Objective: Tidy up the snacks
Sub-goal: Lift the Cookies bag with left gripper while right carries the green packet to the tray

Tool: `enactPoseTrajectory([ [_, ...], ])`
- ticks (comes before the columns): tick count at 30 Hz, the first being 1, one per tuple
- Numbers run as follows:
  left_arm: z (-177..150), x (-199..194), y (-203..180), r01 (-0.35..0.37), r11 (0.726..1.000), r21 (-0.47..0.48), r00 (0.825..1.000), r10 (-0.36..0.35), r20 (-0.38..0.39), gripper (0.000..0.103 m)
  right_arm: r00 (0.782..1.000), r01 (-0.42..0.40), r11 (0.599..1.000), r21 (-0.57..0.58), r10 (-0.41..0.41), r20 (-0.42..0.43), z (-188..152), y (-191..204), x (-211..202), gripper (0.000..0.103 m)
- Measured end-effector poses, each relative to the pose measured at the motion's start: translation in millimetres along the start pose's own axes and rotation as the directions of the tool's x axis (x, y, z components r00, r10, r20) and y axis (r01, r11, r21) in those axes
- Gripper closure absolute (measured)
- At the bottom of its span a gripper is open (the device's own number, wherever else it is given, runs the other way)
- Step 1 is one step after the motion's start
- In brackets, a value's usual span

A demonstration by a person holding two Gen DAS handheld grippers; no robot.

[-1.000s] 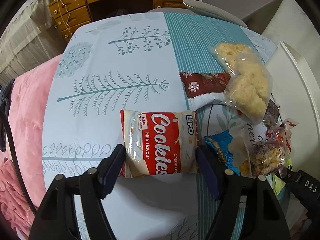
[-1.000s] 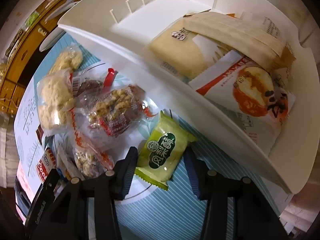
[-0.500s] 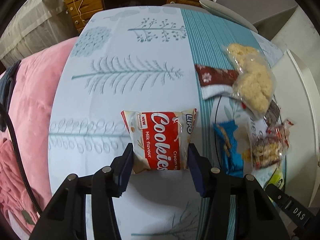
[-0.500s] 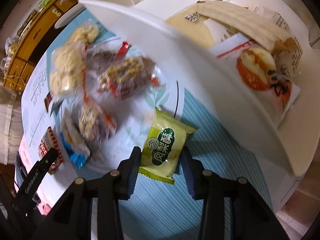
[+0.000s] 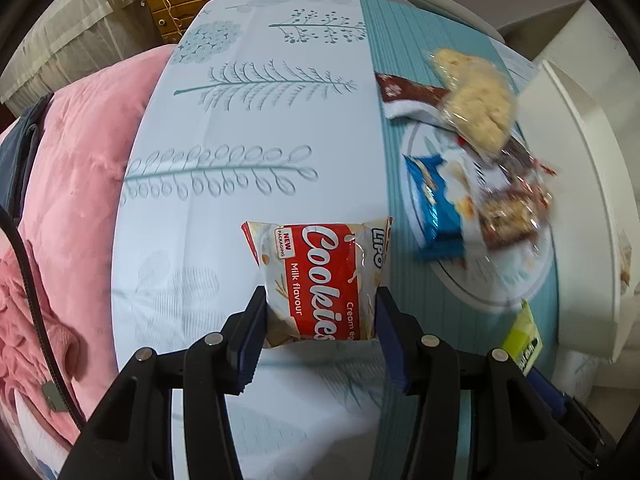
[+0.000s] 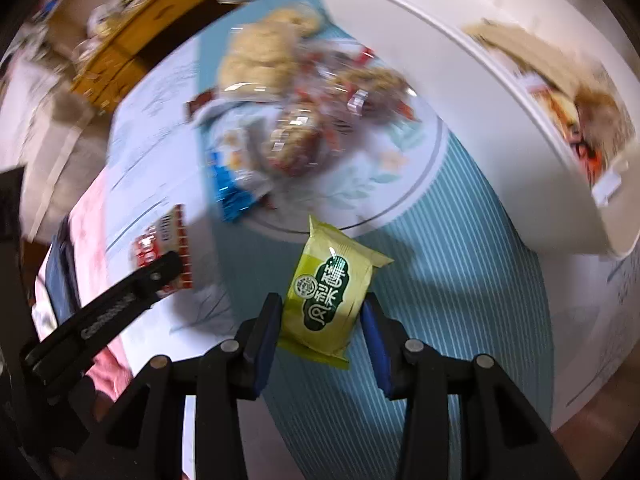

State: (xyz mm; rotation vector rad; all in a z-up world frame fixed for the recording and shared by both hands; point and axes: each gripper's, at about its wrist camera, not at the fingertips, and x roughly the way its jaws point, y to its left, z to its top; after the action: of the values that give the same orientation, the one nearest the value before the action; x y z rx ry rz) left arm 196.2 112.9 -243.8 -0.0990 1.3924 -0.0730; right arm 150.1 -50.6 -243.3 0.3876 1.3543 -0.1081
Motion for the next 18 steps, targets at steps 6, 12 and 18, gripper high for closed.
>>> enactPoseTrajectory([
  [6, -17, -24, -15, 0.031, 1.0, 0.001, 0.999, -0.031, -0.006, 0.053, 0.996, -0.052, 0.99, -0.134, 0.061, 0.063, 4, -8, -41, 0.062],
  [12, -30, -52, -37, 0.103, 0.994, -0.036, 0.994, -0.102, 0.043, 0.053, 0.984, -0.095, 0.966, -0.241, 0.127, 0.122, 14, -18, -81, 0.062],
  [18, -33, -76, -67, 0.138, 0.99, -0.032, 0.984, -0.134, 0.115, 0.053, 0.969, -0.088, 0.939, -0.332, 0.158, 0.192, 19, -37, -113, 0.062],
])
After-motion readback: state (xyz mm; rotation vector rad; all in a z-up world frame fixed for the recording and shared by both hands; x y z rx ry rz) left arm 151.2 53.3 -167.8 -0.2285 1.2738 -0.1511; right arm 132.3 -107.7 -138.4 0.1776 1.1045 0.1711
